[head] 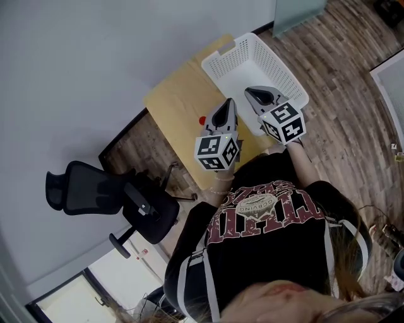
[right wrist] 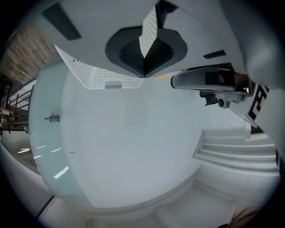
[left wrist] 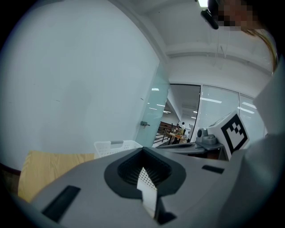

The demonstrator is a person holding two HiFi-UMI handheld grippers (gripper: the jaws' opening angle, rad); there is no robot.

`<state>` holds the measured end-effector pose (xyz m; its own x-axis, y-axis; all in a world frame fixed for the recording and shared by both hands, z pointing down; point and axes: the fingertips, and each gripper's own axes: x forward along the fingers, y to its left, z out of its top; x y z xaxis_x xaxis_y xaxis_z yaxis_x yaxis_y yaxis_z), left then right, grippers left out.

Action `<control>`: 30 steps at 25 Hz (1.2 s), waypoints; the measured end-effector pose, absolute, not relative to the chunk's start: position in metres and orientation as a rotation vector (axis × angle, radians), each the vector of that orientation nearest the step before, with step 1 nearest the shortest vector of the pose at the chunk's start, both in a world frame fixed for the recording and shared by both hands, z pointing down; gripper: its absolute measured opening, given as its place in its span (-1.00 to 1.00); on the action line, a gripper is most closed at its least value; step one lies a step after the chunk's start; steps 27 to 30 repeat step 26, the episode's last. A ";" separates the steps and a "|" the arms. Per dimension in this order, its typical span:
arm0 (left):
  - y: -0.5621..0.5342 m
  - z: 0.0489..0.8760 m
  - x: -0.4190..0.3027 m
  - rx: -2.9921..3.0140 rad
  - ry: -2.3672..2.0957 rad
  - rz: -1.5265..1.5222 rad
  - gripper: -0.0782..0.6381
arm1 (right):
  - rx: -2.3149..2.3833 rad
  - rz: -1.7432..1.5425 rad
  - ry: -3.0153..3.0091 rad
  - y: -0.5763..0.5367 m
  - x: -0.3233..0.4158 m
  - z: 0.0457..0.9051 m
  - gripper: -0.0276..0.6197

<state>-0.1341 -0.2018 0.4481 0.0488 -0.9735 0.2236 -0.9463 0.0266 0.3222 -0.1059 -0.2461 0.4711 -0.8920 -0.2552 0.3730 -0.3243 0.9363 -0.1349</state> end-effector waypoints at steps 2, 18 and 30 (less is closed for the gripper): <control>-0.202 0.448 -0.135 1.950 -1.929 -0.096 -0.65 | 0.424 0.273 -2.737 -0.246 -0.106 0.471 -0.86; -0.204 0.449 -0.135 1.943 -1.926 -0.104 -0.65 | 0.405 0.271 -2.721 -0.248 -0.107 0.476 -0.86; -0.204 0.452 -0.135 1.928 -1.930 -0.100 -0.65 | 0.394 0.266 -2.722 -0.249 -0.107 0.476 -0.86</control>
